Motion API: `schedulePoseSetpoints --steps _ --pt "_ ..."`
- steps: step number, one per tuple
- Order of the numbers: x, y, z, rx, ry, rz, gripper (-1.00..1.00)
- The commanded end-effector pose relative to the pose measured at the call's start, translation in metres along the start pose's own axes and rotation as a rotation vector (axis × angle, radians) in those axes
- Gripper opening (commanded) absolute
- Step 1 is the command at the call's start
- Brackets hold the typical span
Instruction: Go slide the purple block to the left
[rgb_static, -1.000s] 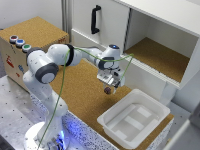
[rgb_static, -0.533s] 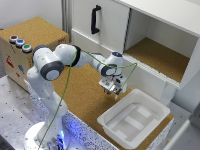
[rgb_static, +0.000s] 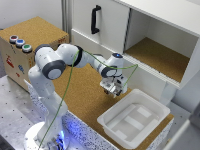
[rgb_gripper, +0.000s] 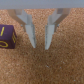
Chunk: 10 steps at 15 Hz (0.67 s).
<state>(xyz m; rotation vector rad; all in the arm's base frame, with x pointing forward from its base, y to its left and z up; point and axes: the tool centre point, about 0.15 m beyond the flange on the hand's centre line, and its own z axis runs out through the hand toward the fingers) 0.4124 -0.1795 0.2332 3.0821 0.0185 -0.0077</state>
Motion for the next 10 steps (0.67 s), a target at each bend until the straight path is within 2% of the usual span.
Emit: schedulePoseSetpoints --steps 1,10 --pt "0.020 -0.019 0.025 -0.012 0.037 -0.024 -1.00" --pt "0.027 -0.070 0.022 -0.008 0.056 -0.084 -1.00"
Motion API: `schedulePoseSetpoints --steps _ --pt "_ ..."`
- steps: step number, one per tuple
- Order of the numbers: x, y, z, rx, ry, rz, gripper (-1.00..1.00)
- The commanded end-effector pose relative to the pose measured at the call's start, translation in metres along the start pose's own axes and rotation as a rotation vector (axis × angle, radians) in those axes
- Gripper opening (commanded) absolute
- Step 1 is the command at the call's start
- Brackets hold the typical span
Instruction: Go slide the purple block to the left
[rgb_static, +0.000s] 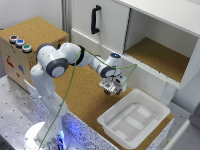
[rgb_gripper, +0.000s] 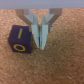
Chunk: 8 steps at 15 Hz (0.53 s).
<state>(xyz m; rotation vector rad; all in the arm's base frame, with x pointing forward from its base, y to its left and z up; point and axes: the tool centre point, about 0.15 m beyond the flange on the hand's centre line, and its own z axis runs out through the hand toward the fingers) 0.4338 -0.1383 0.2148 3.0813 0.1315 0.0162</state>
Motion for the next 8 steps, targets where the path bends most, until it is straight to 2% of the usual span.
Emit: schedulePoseSetpoints --steps 1,5,8 --pt "0.006 -0.037 0.004 -0.004 0.048 -0.021 -1.00" --pt "0.004 -0.058 0.010 -0.014 0.040 -0.043 -1.00" --pt "0.004 -0.067 -0.001 -0.010 0.025 -0.040 -1.00"
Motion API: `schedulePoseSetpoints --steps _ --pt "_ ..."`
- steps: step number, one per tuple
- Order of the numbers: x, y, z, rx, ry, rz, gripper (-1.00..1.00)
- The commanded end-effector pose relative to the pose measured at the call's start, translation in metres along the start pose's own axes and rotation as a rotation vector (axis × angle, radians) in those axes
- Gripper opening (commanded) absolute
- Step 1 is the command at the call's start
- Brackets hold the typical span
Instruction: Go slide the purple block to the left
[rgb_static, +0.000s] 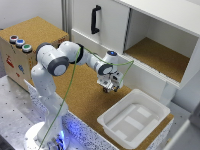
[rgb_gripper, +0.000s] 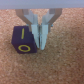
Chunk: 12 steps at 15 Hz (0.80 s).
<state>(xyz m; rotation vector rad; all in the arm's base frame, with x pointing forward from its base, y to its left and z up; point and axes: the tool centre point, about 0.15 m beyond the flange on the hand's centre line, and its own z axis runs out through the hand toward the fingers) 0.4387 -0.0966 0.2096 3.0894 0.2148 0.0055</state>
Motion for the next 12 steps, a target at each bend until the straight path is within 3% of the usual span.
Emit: schedulePoseSetpoints --steps 1,6,12 --pt "-0.004 -0.030 -0.006 -0.028 0.037 0.005 -1.00" --pt "0.012 -0.038 -0.009 0.037 0.044 -0.038 -1.00" --pt "0.027 -0.072 -0.001 0.038 0.001 0.019 -1.00"
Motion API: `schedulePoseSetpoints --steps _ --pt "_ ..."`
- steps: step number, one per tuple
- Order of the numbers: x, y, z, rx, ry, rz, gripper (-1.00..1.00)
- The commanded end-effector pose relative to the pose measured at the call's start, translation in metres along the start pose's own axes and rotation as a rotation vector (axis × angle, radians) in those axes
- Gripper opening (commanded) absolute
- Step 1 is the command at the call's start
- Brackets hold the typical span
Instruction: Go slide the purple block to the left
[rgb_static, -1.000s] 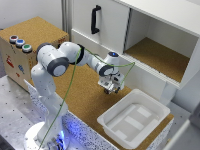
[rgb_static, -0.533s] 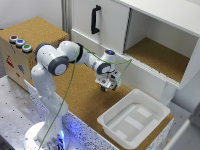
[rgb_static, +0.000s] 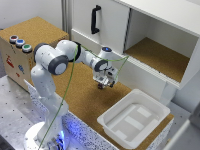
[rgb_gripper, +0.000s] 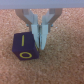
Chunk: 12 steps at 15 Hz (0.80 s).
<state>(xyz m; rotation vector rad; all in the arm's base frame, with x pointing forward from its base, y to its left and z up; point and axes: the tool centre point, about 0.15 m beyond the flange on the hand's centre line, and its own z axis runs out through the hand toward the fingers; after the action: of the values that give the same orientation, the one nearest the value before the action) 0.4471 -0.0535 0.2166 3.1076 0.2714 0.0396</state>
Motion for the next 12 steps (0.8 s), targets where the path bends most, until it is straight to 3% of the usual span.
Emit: schedulePoseSetpoints --steps 1,8,12 --pt "0.013 -0.042 0.010 0.013 -0.027 0.068 -1.00" --pt "0.001 -0.116 0.006 -0.018 -0.069 0.141 -1.00" --pt "-0.007 -0.117 -0.024 -0.099 0.009 0.257 -1.00"
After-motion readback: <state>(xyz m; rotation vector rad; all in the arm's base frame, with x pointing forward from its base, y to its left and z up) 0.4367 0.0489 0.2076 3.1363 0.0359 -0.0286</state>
